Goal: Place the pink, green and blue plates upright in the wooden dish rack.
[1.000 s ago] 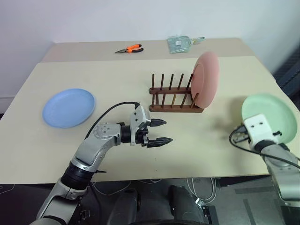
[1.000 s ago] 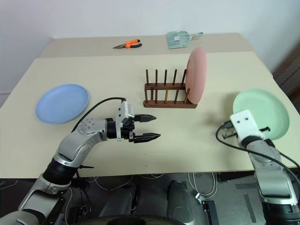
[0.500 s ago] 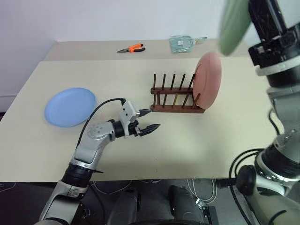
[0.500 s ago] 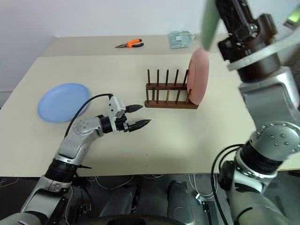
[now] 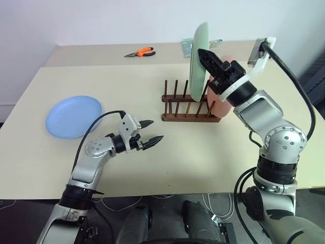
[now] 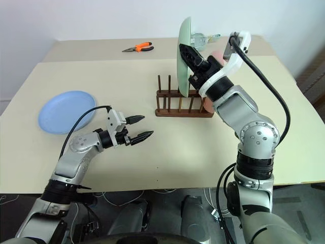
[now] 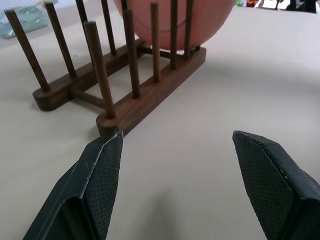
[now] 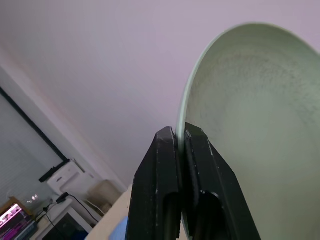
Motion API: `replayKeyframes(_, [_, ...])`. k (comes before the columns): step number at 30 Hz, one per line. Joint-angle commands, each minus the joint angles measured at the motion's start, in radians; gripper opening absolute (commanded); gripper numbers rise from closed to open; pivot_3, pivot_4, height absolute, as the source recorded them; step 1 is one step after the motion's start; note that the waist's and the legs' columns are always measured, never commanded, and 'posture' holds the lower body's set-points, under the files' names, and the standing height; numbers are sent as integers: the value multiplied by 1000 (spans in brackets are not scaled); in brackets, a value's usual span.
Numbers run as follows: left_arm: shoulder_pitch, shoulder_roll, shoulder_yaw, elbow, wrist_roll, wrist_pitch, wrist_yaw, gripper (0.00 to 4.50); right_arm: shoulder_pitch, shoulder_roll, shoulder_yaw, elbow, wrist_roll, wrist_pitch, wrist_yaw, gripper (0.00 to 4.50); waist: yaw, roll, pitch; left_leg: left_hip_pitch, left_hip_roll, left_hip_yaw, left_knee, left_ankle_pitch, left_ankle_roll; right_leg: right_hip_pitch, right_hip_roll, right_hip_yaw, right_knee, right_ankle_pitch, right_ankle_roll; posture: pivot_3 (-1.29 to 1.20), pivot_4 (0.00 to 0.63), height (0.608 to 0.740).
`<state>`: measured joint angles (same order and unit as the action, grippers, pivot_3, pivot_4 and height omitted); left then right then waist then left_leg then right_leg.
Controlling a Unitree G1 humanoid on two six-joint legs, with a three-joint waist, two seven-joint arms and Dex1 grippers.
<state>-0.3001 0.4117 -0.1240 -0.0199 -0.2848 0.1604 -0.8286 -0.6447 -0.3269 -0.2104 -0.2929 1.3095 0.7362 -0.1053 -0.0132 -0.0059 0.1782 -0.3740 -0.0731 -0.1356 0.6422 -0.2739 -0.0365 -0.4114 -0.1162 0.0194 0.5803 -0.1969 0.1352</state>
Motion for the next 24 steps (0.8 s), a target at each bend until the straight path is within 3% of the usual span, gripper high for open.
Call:
replayKeyframes(1, [9,3,23,-41,-14,6,6,3609,-8,-8,-2,31,-9,16,49,31,0,0,0,0,0,0,0,0,0,0,0,0,0,0,0,0,150,740])
replayKeyframes(3, [12,4,23,-44,-13,10,9,3609,-18,-2,-6,86,-18,26,62,31,-1,0,0,0,0,0,0,0,0,0,0,0,0,0,0,0,150,740])
replayKeyframes(6, [20,10,26,-46,-21,33,7,3609,-37,-7,-2,135,-72,17,84,890,-1,0,0,0,0,0,0,0,0,0,1,0,0,0,0,0,150,740])
replayKeyframes(7, [23,14,28,-46,-25,48,8,3609,-45,-15,6,138,-107,7,96,1358,-1,0,0,0,0,0,0,0,0,0,1,0,0,0,0,0,150,740])
replayKeyframes(10, [26,16,60,-32,-29,65,38,4430,-66,-84,61,99,-309,-74,174,2883,-1,1,0,0,0,1,0,0,0,-1,1,0,0,0,1,0,150,740])
replayKeyframes(15, [-10,-13,195,25,-30,54,192,4469,-75,-203,123,24,-569,-187,283,2894,0,1,0,0,0,1,0,0,0,-1,1,0,0,1,4,0,150,740])
replayKeyframes(17, [-40,-29,267,60,-29,56,287,4469,-84,-224,116,4,-601,-203,317,2894,1,0,0,0,0,1,0,0,0,-1,1,0,0,0,6,0,150,740])
replayKeyframes(22, [-157,-53,524,149,52,124,799,4500,-122,-291,221,-118,-719,-257,501,4413,-5,-2,0,0,1,0,0,0,0,-1,1,0,0,0,8,0,150,740])
replayKeyframes(24, [-176,-72,622,123,43,202,957,4500,-103,-297,302,-152,-791,-289,566,4413,-5,-4,-1,1,1,0,-2,0,0,-1,1,0,0,0,8,0,150,740])
